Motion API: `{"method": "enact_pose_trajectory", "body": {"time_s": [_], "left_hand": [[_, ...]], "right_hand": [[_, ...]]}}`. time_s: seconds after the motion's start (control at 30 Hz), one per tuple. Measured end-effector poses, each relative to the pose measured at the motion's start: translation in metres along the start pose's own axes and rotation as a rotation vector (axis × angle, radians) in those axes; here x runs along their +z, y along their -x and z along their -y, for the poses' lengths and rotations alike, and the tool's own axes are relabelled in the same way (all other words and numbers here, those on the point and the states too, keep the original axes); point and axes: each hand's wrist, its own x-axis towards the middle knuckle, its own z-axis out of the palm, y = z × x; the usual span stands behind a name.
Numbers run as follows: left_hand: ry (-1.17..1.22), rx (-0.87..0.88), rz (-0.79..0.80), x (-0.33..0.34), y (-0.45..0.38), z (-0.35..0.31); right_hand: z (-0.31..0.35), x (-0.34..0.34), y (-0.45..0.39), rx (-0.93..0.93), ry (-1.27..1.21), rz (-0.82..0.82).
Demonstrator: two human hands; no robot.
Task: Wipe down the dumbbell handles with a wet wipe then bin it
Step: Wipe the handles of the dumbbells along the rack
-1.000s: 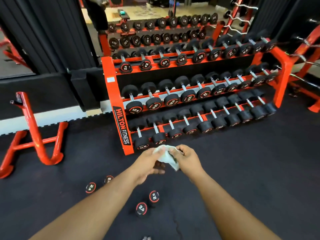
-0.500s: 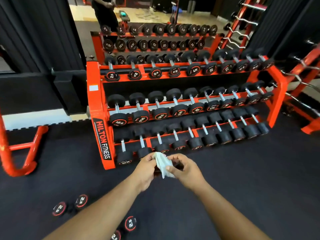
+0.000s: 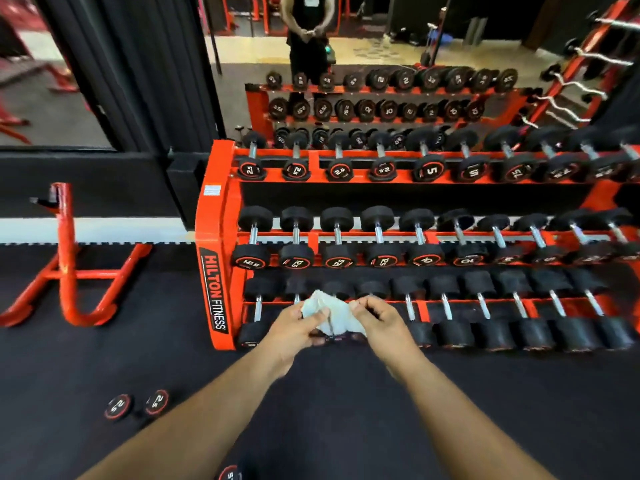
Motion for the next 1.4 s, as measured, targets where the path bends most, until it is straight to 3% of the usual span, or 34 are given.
{"method": "enact_pose_trajectory", "body": {"time_s": [0.1, 0.2, 0.33, 0.6, 0.77, 0.83, 1.03, 1.1, 1.2, 1.33, 1.4], "left_hand": [[0.148, -0.039, -0.070, 0.020, -0.013, -0.011], [0.270, -0.047, -0.168, 0.030, -0.030, -0.021], [0.236, -0.036, -0.196, 0.030, -0.055, -0.031], [-0.013, 0.054, -0.156, 0.003, -0.137, -0.038], [-0.054, 0.225, -0.054, -0.013, -0.191, -0.076], [-0.081, 0.237, -0.078, -0.019, -0.215, -0.088], [0.161, 0.139, -0.280, -0.031, -0.268, -0.116], [0.179, 0.135, -0.281, -0.036, -0.279, -0.122], [0.192, 0.124, -0.228, -0.046, -0.302, -0.132], [0.147, 0.178, -0.356, -0.052, -0.336, -0.148], [0.134, 0.191, -0.411, -0.049, -0.354, -0.163]], "right_hand": [[0.005, -0.025, -0.020, -0.064, -0.047, 0.119], [-0.002, -0.045, -0.049, -0.206, 0.100, 0.313], [0.008, -0.054, -0.092, -0.339, 0.117, 0.236], [0.037, -0.032, -0.204, -0.219, 0.085, 0.207], [0.068, -0.020, -0.270, -0.179, 0.183, 0.322], [0.076, -0.019, -0.294, -0.167, 0.154, 0.365], [0.071, -0.018, -0.352, 0.005, 0.002, 0.459], [0.066, -0.017, -0.369, 0.031, -0.025, 0.497], [0.070, -0.020, -0.400, 0.037, -0.156, 0.486], [0.080, -0.027, -0.442, 0.055, -0.208, 0.684], [0.085, -0.031, -0.471, -0.023, -0.127, 0.681]]}}
